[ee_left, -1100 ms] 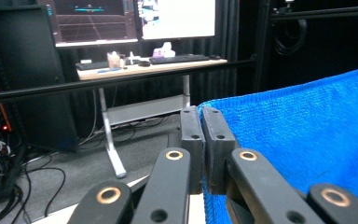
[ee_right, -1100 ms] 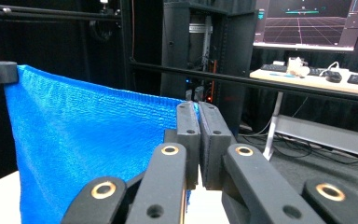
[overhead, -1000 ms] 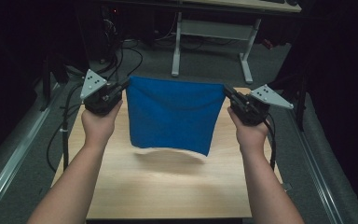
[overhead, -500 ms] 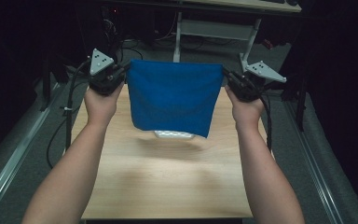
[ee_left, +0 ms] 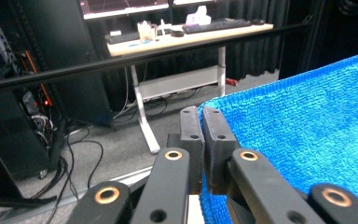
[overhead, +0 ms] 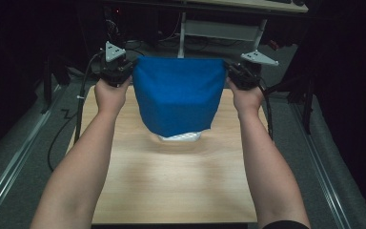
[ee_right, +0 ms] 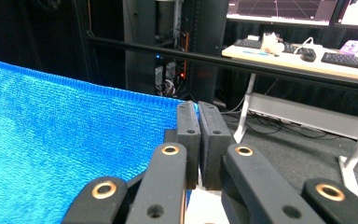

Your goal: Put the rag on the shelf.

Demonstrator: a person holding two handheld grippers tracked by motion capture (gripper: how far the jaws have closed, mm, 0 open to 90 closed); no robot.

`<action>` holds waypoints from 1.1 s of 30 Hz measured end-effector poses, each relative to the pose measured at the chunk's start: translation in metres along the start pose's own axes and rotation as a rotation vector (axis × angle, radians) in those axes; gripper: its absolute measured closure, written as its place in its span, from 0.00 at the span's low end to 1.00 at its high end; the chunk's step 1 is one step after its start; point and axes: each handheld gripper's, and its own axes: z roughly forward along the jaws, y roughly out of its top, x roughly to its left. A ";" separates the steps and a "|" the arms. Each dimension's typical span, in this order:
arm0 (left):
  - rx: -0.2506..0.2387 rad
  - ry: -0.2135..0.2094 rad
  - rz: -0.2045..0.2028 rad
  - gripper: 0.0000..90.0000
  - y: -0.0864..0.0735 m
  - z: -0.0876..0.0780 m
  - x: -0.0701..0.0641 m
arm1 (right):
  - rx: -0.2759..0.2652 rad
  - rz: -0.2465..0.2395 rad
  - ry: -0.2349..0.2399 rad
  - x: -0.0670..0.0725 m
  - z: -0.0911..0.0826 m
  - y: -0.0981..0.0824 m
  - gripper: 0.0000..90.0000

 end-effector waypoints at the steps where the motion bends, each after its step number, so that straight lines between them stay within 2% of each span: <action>1: 0.013 -0.001 -0.007 0.98 -0.002 0.004 0.002 | 0.009 -0.005 0.002 -0.001 0.007 -0.003 0.99; 4: 0.066 -0.010 -0.021 0.98 -0.012 0.015 0.004 | 0.036 -0.021 -0.005 -0.001 0.013 -0.008 0.99; 6: 0.110 -0.022 -0.028 0.98 -0.024 0.022 0.003 | 0.083 -0.015 -0.003 -0.004 0.023 -0.022 0.99; 7: 0.131 -0.031 -0.034 0.98 -0.031 0.026 0.002 | 0.083 -0.015 -0.003 -0.004 0.023 -0.022 0.99; 9: 0.170 -0.052 -0.039 0.98 -0.047 0.033 0.000 | 0.119 0.018 0.007 -0.007 0.028 -0.037 0.99; 13: 0.231 -0.087 -0.076 0.97 -0.077 0.042 -0.003 | 0.194 0.035 0.019 -0.010 0.036 -0.068 0.99; 14: 0.248 -0.096 -0.087 0.98 -0.083 0.044 -0.003 | 0.225 0.043 0.031 -0.011 0.038 -0.081 0.99; 15: 0.262 -0.100 -0.086 0.98 -0.089 0.046 -0.004 | 0.225 0.043 0.031 -0.011 0.038 -0.081 0.99; 16: 0.273 -0.107 -0.093 0.97 -0.094 0.047 -0.004 | 0.248 0.055 0.045 -0.010 0.039 -0.094 0.99; 17: 0.283 -0.116 -0.103 0.97 -0.099 0.048 -0.004 | 0.248 0.055 0.045 -0.010 0.039 -0.094 0.99; 18: 0.290 -0.125 -0.110 0.97 -0.105 0.048 -0.005 | 0.262 0.070 0.060 -0.009 0.039 -0.105 0.99; 19: 0.298 -0.132 -0.116 0.97 -0.110 0.048 -0.005 | 0.262 0.070 0.060 -0.009 0.039 -0.105 0.99; 20: 0.323 -0.149 -0.122 0.97 -0.119 0.049 -0.008 | 0.271 0.089 0.082 -0.007 0.039 -0.115 0.99; 21: 0.323 -0.149 -0.122 0.97 -0.119 0.049 -0.008 | 0.271 0.089 0.082 -0.007 0.039 -0.115 0.99; 23: 0.330 -0.166 -0.136 0.97 -0.127 0.048 -0.010 | 0.285 0.096 0.096 -0.005 0.039 -0.126 0.99; 24: 0.337 -0.187 -0.151 0.97 -0.134 0.048 -0.013 | 0.292 0.116 0.115 -0.003 0.038 -0.136 0.99; 25: 0.337 -0.187 -0.151 0.97 -0.134 0.048 -0.013 | 0.292 0.116 0.115 -0.003 0.038 -0.136 0.99; 27: 0.345 -0.207 -0.154 0.97 -0.142 0.047 -0.018 | 0.305 0.132 0.128 0.001 0.038 -0.148 0.99; 29: 0.339 -0.214 -0.157 0.97 -0.144 0.046 -0.019 | 0.312 0.136 0.132 0.002 0.037 -0.152 0.99; 31: 0.333 -0.223 -0.179 0.97 -0.149 0.045 -0.021 | 0.311 0.145 0.140 0.004 0.036 -0.158 0.99; 33: 0.347 -0.230 -0.186 0.97 -0.154 0.045 -0.023 | 0.317 0.149 0.144 0.006 0.035 -0.162 0.99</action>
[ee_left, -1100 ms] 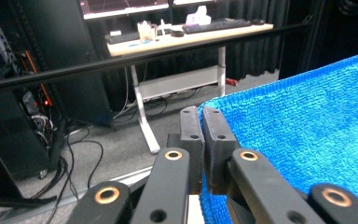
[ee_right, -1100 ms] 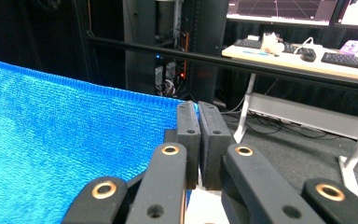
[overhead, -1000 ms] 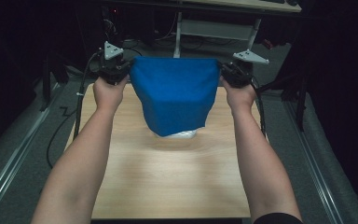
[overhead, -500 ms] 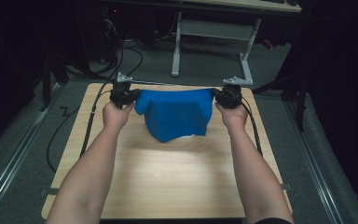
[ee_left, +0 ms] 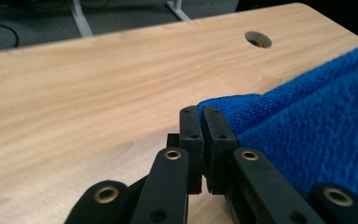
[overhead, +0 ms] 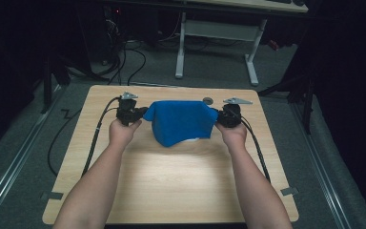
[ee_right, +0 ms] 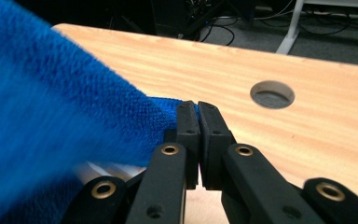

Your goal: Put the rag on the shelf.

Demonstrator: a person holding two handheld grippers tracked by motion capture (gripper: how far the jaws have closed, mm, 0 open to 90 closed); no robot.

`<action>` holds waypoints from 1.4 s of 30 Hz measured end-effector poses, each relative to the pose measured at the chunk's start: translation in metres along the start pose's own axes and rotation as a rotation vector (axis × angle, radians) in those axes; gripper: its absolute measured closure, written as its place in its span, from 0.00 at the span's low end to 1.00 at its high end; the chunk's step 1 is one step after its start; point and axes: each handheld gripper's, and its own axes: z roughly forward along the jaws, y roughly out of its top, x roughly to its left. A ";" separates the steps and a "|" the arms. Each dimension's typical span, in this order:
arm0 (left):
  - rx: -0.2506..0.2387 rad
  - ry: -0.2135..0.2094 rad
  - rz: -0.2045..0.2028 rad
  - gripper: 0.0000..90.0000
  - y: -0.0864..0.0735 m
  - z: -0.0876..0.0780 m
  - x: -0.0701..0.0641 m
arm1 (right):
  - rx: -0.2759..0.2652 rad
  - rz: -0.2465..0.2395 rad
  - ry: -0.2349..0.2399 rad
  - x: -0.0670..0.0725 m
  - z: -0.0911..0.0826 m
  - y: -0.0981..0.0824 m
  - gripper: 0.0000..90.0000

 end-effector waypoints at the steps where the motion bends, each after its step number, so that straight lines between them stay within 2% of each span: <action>1: 0.001 -0.005 -0.001 0.97 -0.002 0.001 0.000 | 0.004 -0.001 -0.001 0.001 0.000 -0.002 0.99; 8: 0.006 -0.013 -0.012 0.97 -0.011 0.006 -0.002 | 0.015 -0.010 -0.001 0.005 0.002 -0.010 0.99; 13: 0.042 -0.033 -0.013 0.97 -0.017 0.015 -0.005 | 0.035 0.007 -0.009 0.003 0.003 -0.019 0.99; 21: 0.065 -0.056 -0.014 0.96 -0.022 0.025 -0.011 | 0.043 -0.006 -0.010 0.003 0.002 -0.025 0.98; 25: 0.075 -0.064 -0.017 0.96 -0.024 0.026 -0.011 | 0.044 0.006 -0.011 0.001 0.002 -0.028 0.98; 28: 0.081 -0.072 -0.026 0.94 -0.025 0.027 -0.011 | 0.044 0.012 -0.012 0.000 0.001 -0.030 0.98; 30: 0.084 -0.075 -0.022 0.88 -0.024 0.026 -0.012 | 0.043 0.012 -0.013 0.000 0.000 -0.030 0.96; 31: 0.081 -0.074 -0.024 0.88 -0.023 0.024 -0.012 | 0.041 0.009 -0.010 0.000 -0.001 -0.030 0.93; 32: 0.073 -0.070 -0.033 0.78 -0.022 0.022 -0.012 | 0.035 0.012 -0.010 0.000 -0.003 -0.028 0.88; 34: 0.061 -0.061 -0.043 0.75 -0.018 0.016 -0.010 | 0.035 0.015 -0.016 0.000 -0.004 -0.027 0.85; 37: 0.029 -0.021 -0.038 0.68 -0.013 0.005 -0.008 | 0.012 0.022 -0.023 -0.002 -0.010 -0.023 0.81; 40: -0.025 0.011 -0.061 0.65 -0.010 -0.007 -0.003 | -0.012 0.026 -0.033 -0.004 -0.016 -0.018 0.79; 42: -0.036 0.030 -0.069 0.64 -0.009 -0.014 0.001 | -0.024 0.024 -0.038 -0.005 -0.021 -0.014 0.77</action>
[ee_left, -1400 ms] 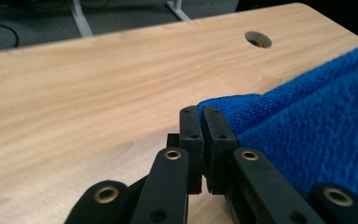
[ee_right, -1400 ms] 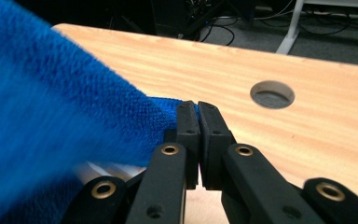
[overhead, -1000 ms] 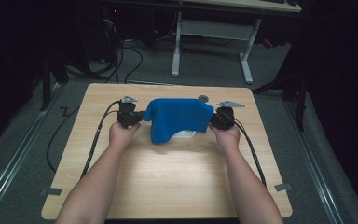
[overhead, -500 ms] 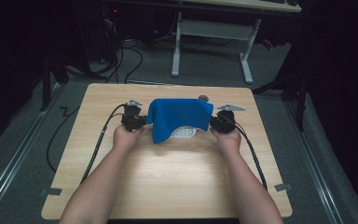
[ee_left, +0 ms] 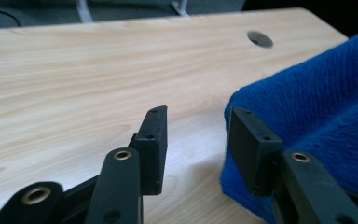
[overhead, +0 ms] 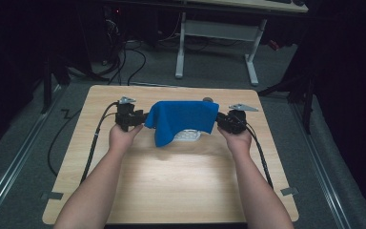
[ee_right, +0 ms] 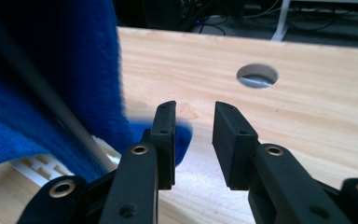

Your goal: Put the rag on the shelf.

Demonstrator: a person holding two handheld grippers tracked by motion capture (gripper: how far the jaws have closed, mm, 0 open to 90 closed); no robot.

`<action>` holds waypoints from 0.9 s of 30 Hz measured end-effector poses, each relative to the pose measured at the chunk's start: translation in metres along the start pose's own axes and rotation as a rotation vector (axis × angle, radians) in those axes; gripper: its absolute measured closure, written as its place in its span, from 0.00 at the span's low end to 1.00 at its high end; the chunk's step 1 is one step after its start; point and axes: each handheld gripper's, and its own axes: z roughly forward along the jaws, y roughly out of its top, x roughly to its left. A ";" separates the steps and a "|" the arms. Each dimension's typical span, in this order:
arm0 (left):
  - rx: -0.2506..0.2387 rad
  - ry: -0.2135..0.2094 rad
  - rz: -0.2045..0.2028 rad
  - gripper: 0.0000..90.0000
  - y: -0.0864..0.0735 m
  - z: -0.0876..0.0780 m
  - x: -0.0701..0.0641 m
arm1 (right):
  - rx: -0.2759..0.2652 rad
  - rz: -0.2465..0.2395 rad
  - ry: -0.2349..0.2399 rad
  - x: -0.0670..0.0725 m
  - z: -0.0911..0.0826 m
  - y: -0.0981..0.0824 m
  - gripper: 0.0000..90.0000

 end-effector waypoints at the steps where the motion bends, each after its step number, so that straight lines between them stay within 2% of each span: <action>1: -0.002 0.010 0.004 0.63 0.001 -0.003 0.001 | -0.008 0.005 0.002 -0.001 -0.002 0.002 0.76; 5: -0.023 0.046 0.013 0.62 0.005 -0.018 0.007 | -0.026 -0.005 -0.006 -0.003 -0.012 0.011 0.72; 10: -0.043 0.067 0.019 0.63 0.009 -0.030 0.011 | -0.042 -0.019 -0.023 -0.002 -0.021 0.020 0.71; 17: -0.052 0.075 0.029 0.64 0.010 -0.037 0.012 | -0.049 -0.028 -0.034 -0.001 -0.026 0.026 0.70; 22: -0.054 0.068 0.021 0.64 0.007 -0.038 0.012 | -0.043 -0.036 -0.040 -0.001 -0.026 0.026 0.69; 26: -0.071 0.053 0.022 0.64 0.002 -0.042 0.009 | -0.048 -0.018 -0.034 -0.003 -0.029 0.022 0.68; 27: -0.073 0.052 0.026 0.64 0.000 -0.043 0.008 | -0.039 -0.030 -0.039 -0.003 -0.031 0.020 0.67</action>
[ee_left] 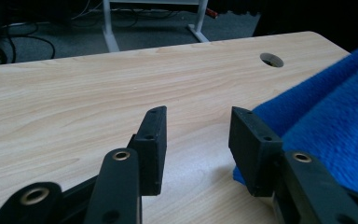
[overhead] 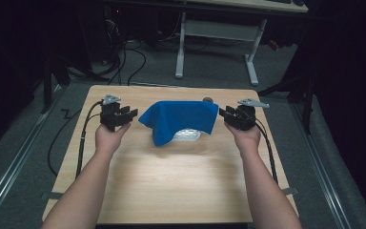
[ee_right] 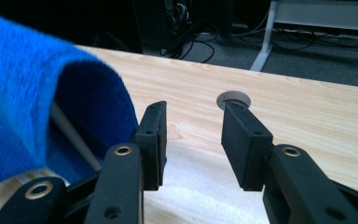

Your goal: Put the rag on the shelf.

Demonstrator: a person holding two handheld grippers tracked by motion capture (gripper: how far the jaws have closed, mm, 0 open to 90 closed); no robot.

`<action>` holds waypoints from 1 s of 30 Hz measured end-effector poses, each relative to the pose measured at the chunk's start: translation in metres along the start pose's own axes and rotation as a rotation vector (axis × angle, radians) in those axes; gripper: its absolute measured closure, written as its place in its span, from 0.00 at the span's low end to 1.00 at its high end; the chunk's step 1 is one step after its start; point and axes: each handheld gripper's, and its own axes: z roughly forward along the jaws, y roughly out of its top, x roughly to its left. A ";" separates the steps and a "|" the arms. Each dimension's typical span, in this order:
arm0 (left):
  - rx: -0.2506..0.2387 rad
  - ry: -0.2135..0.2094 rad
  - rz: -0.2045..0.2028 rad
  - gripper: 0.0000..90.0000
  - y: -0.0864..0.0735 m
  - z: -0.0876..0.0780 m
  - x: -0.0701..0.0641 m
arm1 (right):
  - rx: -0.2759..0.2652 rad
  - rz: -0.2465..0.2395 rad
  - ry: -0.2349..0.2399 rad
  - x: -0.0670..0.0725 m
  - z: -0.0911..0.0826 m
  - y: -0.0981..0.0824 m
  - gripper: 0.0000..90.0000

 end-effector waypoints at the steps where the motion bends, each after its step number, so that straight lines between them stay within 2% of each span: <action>1: 0.001 -0.002 0.005 0.64 -0.002 -0.001 -0.001 | 0.000 0.000 0.000 0.000 0.000 0.000 0.67; 2: -0.002 0.002 0.020 0.64 -0.005 -0.004 -0.002 | 0.001 -0.020 -0.001 0.001 -0.003 -0.002 0.67; 5: -0.005 0.005 0.020 0.64 -0.010 -0.008 -0.002 | -0.013 -0.026 -0.010 0.003 -0.007 -0.005 0.67; 8: -0.014 0.004 0.011 0.64 -0.017 -0.015 -0.002 | 0.002 -0.030 -0.010 0.005 -0.013 -0.008 0.64; 10: -0.019 0.006 0.004 0.64 -0.024 -0.023 -0.002 | 0.000 -0.069 -0.022 0.009 -0.021 -0.012 0.62; 13: -0.025 0.004 -0.004 0.63 -0.030 -0.029 -0.002 | -0.011 -0.069 -0.024 0.011 -0.027 -0.015 0.61; 14: -0.027 0.004 -0.001 0.63 -0.037 -0.035 -0.004 | -0.002 -0.086 -0.025 0.014 -0.033 -0.019 0.60; 15: -0.027 0.004 -0.001 0.62 -0.037 -0.035 -0.004 | -0.002 -0.086 -0.025 0.014 -0.033 -0.019 0.60; 16: -0.020 0.000 0.012 0.61 -0.045 -0.040 -0.007 | -0.015 -0.113 -0.024 0.018 -0.040 -0.025 0.57; 17: -0.020 0.000 0.012 0.61 -0.045 -0.040 -0.007 | -0.015 -0.113 -0.024 0.018 -0.040 -0.025 0.57; 19: -0.012 -0.013 0.008 0.61 -0.054 -0.045 -0.010 | 0.011 -0.138 -0.026 0.024 -0.046 -0.031 0.53; 21: -0.003 -0.018 0.014 0.60 -0.065 -0.051 -0.016 | -0.019 -0.166 -0.020 0.032 -0.056 -0.041 0.53; 22: 0.002 -0.034 0.018 0.59 -0.076 -0.057 -0.024 | 0.001 -0.181 -0.012 0.040 -0.063 -0.048 0.49; 23: 0.002 -0.034 0.018 0.58 -0.076 -0.057 -0.024 | 0.001 -0.181 -0.012 0.040 -0.063 -0.048 0.49; 24: 0.020 -0.043 0.034 0.57 -0.087 -0.064 -0.034 | -0.009 -0.195 0.003 0.049 -0.072 -0.059 0.49; 25: 0.020 -0.043 0.034 0.57 -0.087 -0.064 -0.034 | -0.009 -0.195 0.003 0.049 -0.072 -0.059 0.49; 26: 0.029 -0.053 0.038 0.56 -0.093 -0.067 -0.039 | -0.017 -0.191 0.017 0.058 -0.082 -0.071 0.47; 27: 0.039 -0.063 0.045 0.56 -0.099 -0.071 -0.045 | -0.017 -0.191 0.017 0.058 -0.082 -0.071 0.47; 28: 0.062 -0.083 0.062 0.55 -0.110 -0.077 -0.058 | -0.007 -0.194 0.022 0.067 -0.091 -0.085 0.46; 29: 0.062 -0.083 0.062 0.54 -0.110 -0.077 -0.058 | -0.007 -0.194 0.022 0.067 -0.091 -0.085 0.46; 30: 0.069 -0.090 0.075 0.54 -0.117 -0.080 -0.065 | -0.005 -0.189 0.026 0.076 -0.099 -0.101 0.45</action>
